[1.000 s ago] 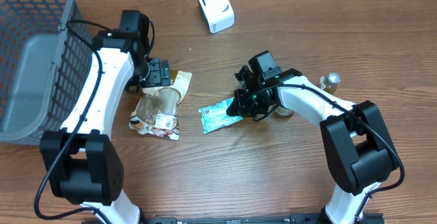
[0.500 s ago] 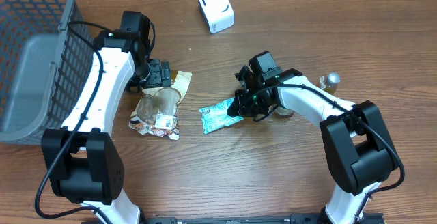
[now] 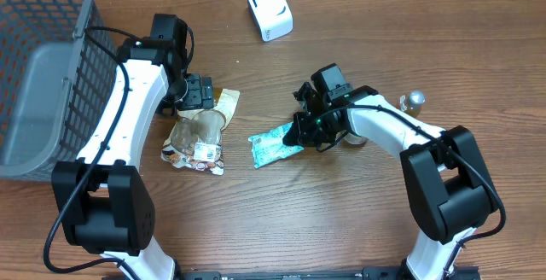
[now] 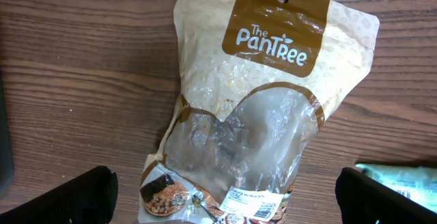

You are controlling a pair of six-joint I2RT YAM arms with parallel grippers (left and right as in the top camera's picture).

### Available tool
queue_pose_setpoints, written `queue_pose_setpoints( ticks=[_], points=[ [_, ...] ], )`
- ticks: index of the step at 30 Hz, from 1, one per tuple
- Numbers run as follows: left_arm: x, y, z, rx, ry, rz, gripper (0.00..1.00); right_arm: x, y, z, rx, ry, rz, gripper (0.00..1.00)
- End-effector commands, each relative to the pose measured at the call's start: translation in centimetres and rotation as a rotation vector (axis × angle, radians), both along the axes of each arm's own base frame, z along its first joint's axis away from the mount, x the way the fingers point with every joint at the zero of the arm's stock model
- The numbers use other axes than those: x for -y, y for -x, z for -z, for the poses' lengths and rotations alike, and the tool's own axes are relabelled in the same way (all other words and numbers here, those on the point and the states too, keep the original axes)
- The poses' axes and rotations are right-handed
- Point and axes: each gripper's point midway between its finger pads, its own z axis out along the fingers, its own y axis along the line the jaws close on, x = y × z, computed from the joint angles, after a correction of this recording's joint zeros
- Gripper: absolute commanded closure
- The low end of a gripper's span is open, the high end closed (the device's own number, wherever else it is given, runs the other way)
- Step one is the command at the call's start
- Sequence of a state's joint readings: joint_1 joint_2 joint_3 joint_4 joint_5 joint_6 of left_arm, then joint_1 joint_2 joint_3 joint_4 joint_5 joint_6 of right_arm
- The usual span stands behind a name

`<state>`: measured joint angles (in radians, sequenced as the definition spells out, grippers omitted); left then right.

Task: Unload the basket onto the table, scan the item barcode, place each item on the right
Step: 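Lift the flat tissue pack with the right gripper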

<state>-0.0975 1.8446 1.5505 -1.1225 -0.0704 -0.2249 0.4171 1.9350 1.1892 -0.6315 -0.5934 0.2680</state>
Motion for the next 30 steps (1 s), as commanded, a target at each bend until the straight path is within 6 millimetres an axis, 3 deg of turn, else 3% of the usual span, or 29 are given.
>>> queue_pose_setpoints(
  ticks=[1, 4, 7, 10, 15, 22, 30],
  points=[
    [0.1, 0.1, 0.6, -0.018, 0.007, 0.019, 0.00, -0.7, -1.2, -6.1, 0.050, -0.191, -0.008, 0.96],
    [0.1, 0.1, 0.6, -0.018, 0.007, 0.019, 0.00, 0.4, -1.2, -9.5, 0.091, -0.225, 0.016, 0.96],
    [0.1, 0.1, 0.6, -0.018, 0.007, 0.019, 0.00, 1.2, 0.1, -13.2, 0.155, -0.239, 0.003, 0.96],
    [0.1, 0.1, 0.6, -0.018, 0.007, 0.019, 0.00, 1.2, 2.2, -16.9, 0.245, -0.255, -0.042, 0.96],
    [0.1, 0.1, 0.6, -0.018, 0.007, 0.019, 0.00, 1.9, 5.7, -21.3, 0.319, -0.277, -0.062, 0.96],
    [0.1, 0.1, 0.6, -0.018, 0.007, 0.019, 0.00, 2.6, 7.5, -21.4, 0.266, -0.258, -0.058, 0.96],
    [0.1, 0.1, 0.6, -0.018, 0.007, 0.019, 0.00, 2.7, 7.7, -21.3, 0.258, -0.256, -0.057, 0.96]
  ],
)
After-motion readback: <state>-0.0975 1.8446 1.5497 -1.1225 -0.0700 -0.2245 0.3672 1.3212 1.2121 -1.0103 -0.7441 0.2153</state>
